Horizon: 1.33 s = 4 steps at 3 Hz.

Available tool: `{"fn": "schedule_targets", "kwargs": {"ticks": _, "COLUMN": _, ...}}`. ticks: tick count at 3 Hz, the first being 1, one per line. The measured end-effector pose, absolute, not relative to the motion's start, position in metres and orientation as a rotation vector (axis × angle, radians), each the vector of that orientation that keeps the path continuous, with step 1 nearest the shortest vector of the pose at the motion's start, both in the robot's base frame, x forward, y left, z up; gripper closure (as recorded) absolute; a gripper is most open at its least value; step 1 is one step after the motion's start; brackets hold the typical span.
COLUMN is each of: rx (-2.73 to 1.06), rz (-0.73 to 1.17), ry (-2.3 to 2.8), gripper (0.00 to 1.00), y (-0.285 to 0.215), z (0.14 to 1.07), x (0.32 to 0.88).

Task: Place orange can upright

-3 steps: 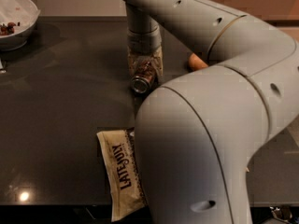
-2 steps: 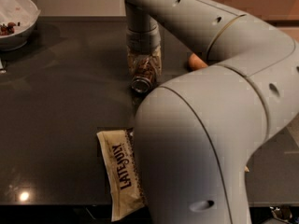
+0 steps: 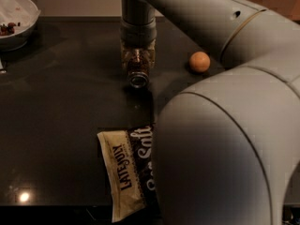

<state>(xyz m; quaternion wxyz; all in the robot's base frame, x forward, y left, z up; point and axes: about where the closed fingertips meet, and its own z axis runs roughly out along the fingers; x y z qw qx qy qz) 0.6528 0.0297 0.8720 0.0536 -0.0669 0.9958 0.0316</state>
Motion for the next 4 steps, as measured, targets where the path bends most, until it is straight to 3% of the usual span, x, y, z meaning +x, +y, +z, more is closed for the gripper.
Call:
{"fn": "schedule_targets", "kwargs": {"ticks": 2, "rx": -0.622, "rz": 0.309, "ry": 2.787, "gripper": 1.0, "y": 0.053, "z": 0.906, "x": 0.632}}
{"fn": "schedule_targets", "kwargs": {"ticks": 4, "rx": -0.903, "rz": 0.377, "ry": 2.475, "gripper": 1.0, "y": 0.063, "z": 0.924, "x": 0.616}}
